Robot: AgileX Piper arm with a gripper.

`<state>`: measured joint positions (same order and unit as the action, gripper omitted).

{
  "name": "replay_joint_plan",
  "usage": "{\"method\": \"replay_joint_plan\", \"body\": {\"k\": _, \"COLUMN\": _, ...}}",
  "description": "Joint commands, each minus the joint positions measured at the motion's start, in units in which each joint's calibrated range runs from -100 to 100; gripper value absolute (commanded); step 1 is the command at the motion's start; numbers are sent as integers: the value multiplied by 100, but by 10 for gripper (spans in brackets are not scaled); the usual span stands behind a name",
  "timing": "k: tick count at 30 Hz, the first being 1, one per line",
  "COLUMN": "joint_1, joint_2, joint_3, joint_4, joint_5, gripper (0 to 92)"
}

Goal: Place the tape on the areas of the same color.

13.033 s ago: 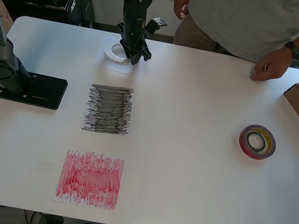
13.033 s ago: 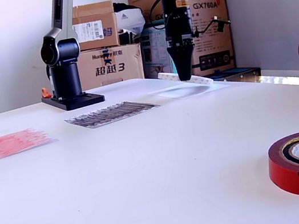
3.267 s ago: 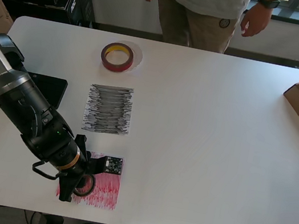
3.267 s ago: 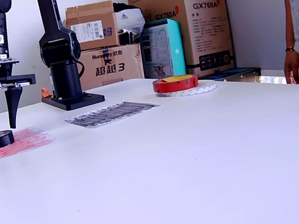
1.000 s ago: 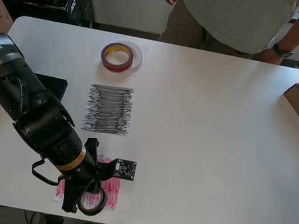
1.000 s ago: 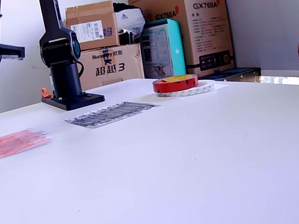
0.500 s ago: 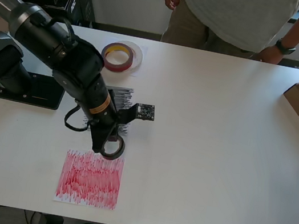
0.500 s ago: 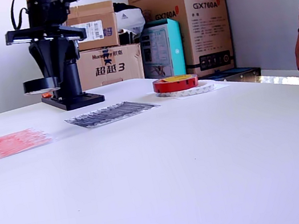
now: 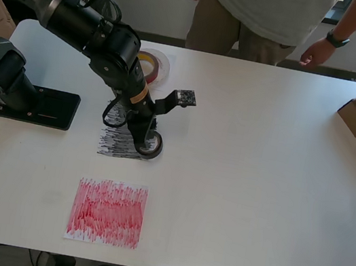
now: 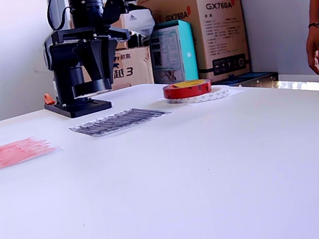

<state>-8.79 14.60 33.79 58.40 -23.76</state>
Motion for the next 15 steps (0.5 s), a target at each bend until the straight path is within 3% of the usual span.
{"method": "replay_joint_plan", "body": {"k": 1, "joint_1": 115, "joint_2": 37, "joint_3": 424, "joint_4": -897, "joint_5": 35, "gripper": 0}}
{"method": "replay_joint_plan", "body": {"k": 8, "joint_1": 146, "joint_2": 37, "joint_3": 1442, "joint_4": -2357, "joint_5": -47, "gripper": 0}}
{"method": "replay_joint_plan", "body": {"k": 15, "joint_1": 241, "joint_2": 27, "joint_3": 1533, "joint_4": -2493, "joint_5": -194, "gripper": 0}}
